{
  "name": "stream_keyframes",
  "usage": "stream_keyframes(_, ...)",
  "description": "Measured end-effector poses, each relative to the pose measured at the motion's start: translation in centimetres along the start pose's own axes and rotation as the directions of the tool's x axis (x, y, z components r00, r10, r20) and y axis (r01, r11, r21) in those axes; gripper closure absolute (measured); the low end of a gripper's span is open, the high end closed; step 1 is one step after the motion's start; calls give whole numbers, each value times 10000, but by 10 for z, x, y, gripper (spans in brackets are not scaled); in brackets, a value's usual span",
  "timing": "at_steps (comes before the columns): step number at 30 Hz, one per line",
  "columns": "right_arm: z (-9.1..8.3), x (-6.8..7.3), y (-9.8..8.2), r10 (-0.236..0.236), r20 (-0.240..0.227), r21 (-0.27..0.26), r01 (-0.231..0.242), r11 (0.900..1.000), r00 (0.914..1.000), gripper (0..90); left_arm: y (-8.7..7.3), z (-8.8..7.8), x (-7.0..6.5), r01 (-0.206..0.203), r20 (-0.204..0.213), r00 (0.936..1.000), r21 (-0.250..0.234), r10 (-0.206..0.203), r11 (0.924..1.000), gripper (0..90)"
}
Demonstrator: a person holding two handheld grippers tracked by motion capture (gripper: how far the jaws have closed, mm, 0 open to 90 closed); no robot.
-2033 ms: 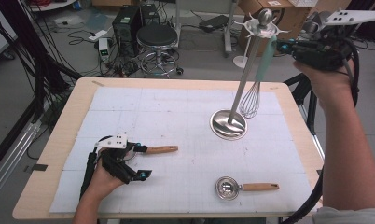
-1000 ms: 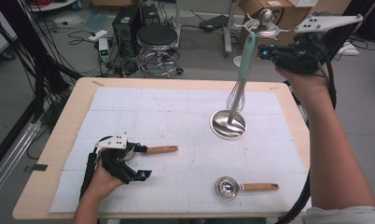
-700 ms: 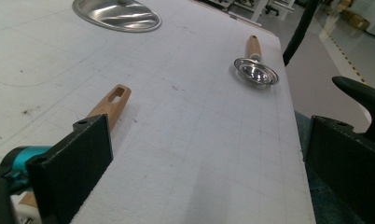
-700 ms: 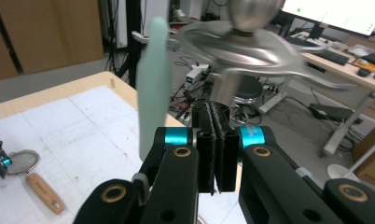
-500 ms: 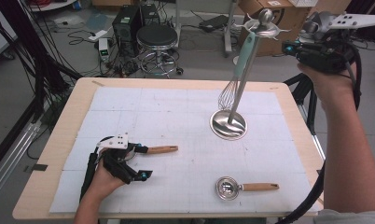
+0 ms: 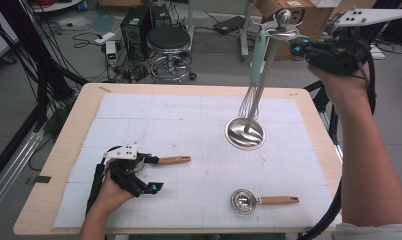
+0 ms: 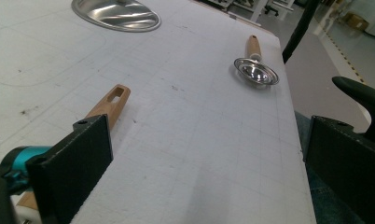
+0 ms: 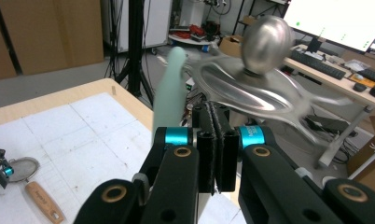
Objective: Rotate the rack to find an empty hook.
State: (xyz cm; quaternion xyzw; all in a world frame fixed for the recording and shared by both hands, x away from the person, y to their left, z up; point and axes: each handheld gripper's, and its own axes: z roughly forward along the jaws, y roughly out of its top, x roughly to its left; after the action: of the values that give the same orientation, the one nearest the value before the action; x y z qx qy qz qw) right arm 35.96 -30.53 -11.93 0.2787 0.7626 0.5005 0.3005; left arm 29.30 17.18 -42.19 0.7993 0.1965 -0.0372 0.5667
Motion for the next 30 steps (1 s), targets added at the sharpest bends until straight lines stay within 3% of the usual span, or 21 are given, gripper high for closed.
stream_keyframes(15, 16, 14, 12, -294, -101, 65, 294, 9995, 9995, 891, 0, -1, 0, -26, 9, 10000, -4, 26, 10000, 18)
stream_keyframes(30, 12, 10, 1, -158, -113, 151, 160, 9998, 9998, 886, 0, -1, 0, -24, 28, 10000, 18, 24, 10000, 18)
